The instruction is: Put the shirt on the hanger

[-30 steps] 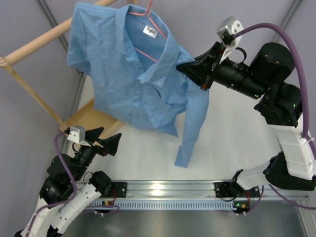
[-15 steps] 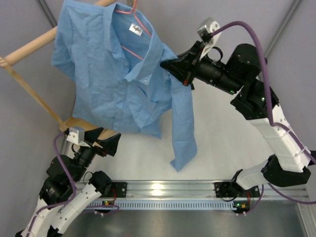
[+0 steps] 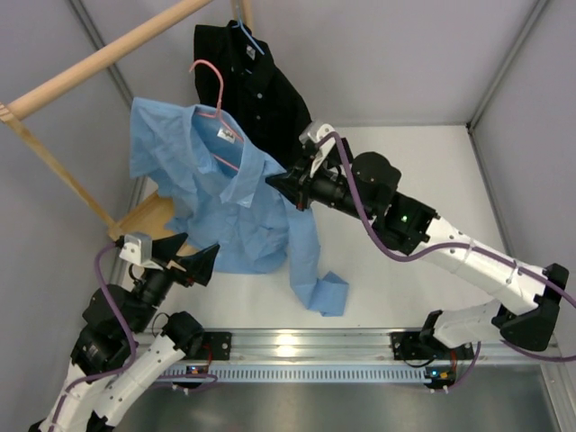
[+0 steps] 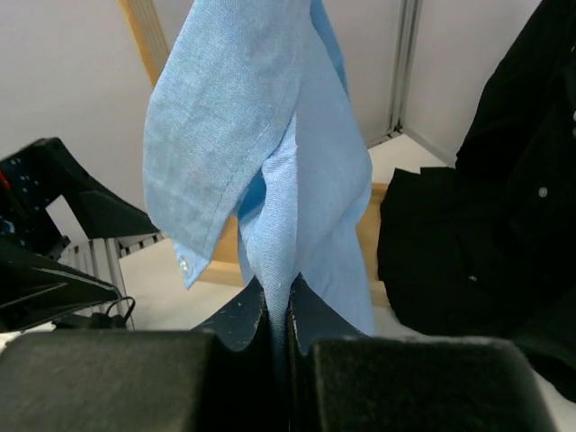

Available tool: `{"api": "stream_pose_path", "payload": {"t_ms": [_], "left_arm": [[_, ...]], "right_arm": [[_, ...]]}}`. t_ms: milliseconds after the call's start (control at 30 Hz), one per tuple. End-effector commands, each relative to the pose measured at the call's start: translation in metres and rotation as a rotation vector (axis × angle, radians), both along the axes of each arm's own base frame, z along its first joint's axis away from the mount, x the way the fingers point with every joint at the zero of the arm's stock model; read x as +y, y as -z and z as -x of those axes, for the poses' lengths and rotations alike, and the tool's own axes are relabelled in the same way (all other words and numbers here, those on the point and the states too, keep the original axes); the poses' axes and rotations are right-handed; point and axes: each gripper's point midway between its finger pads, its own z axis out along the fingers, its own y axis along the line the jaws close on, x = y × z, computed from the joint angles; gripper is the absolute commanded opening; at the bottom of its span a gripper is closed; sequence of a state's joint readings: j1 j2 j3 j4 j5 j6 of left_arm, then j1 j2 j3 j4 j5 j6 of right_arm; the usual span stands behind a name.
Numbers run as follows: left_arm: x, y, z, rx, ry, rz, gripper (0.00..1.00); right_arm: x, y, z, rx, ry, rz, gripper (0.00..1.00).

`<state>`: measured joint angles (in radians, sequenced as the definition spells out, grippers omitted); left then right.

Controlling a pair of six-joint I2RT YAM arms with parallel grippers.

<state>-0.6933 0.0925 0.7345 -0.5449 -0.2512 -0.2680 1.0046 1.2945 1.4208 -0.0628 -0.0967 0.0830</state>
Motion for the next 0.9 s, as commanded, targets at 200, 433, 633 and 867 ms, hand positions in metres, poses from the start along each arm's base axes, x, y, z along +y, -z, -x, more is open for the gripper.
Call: {"api": "stream_pose_path", "payload": {"t_ms": [200,433,633,867], "left_arm": [[0.002,-0.012,0.002,-0.044,-0.001,0.041,0.98],[0.006,-0.012,0.001,-0.044,-0.024,0.046,0.98],[0.013,-0.014,0.003,-0.051,-0.052,0.069,0.98],[0.012,-0.013,0.003,-0.051,-0.041,0.069,0.98]], "right_arm": [[0.020,-0.065,-0.002,-0.109,0.036,-0.232,0.00],[0.060,-0.064,-0.024,-0.072,0.075,-0.214,0.00],[0.091,-0.074,-0.036,-0.082,0.071,-0.203,0.00],[0.145,-0.061,-0.057,-0.090,0.025,-0.081,0.00]]}}
